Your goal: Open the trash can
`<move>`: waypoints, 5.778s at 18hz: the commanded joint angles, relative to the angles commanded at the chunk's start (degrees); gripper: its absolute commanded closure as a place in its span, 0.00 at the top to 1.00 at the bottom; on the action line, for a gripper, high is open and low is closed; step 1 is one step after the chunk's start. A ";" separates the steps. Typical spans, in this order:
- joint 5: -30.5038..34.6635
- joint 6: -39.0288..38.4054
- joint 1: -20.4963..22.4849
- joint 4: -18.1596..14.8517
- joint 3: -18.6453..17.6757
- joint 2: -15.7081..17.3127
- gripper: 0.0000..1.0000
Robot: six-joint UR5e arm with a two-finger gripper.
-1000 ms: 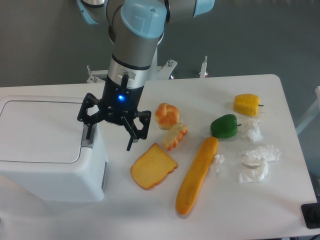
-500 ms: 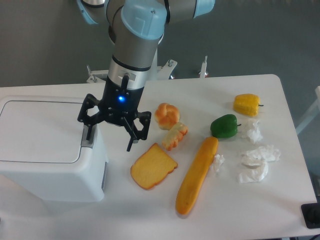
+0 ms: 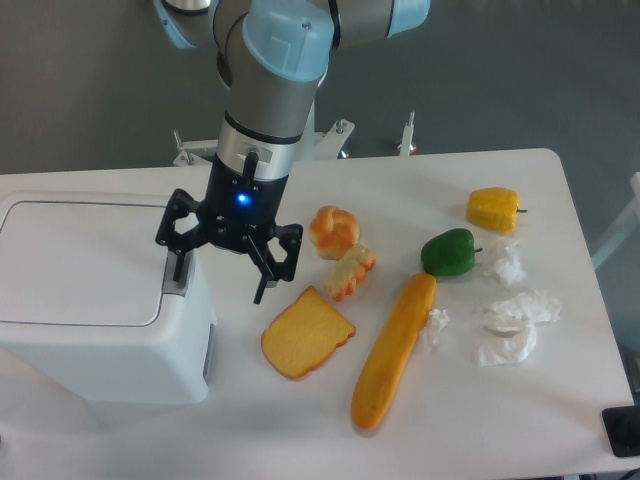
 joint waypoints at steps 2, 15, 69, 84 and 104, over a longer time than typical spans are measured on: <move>0.00 0.09 0.00 0.09 -0.09 0.00 1.00; 0.00 0.35 0.00 0.44 -0.09 -0.09 1.00; 0.00 0.44 0.00 0.44 -0.44 -0.53 1.00; -0.09 2.19 -0.09 0.44 1.40 0.70 1.00; 14.32 24.87 -0.18 2.90 1.93 -0.26 1.00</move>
